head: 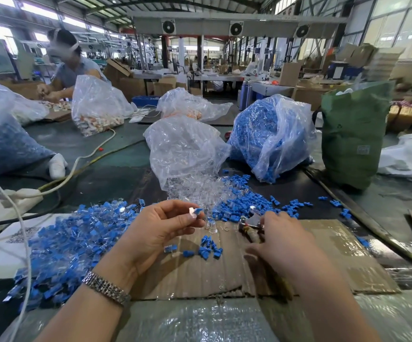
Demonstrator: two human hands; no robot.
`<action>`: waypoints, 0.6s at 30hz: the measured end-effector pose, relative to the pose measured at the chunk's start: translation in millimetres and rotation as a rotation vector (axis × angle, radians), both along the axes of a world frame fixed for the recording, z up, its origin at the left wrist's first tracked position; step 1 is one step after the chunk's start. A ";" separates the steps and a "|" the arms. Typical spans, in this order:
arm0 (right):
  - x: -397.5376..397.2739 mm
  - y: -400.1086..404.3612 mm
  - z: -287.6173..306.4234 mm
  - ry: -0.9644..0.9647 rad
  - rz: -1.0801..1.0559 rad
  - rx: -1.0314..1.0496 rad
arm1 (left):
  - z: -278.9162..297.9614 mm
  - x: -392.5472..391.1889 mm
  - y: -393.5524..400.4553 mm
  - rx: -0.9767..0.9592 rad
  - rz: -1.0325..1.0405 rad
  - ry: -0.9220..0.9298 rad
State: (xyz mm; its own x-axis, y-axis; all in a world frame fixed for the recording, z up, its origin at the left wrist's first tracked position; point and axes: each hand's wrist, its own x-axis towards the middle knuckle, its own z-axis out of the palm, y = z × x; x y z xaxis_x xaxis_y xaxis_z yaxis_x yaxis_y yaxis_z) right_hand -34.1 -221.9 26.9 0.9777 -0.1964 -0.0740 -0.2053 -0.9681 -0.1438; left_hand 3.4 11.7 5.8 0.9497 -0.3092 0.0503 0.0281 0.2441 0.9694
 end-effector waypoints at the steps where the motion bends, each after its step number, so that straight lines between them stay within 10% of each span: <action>1: -2.0 -1.8 -0.1 0.015 0.002 -0.014 | 0.6 -0.1 -0.2 -0.009 0.008 0.003; 8: -4.6 1.8 0.0 0.017 -0.005 0.002 | 2.7 -1.9 4.0 -0.060 0.050 0.030; 18: -6.6 23.5 31.0 0.121 0.365 0.627 | 2.7 1.4 5.0 -0.170 0.093 0.037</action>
State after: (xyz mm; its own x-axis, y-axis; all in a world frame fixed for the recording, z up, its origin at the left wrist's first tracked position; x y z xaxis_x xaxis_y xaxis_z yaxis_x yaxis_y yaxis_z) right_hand -40.7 -198.4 57.9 0.9506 0.2551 -0.1766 0.0654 -0.7211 -0.6897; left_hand 4.8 16.7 8.6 0.9760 -0.2099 0.0588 0.0327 0.4076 0.9126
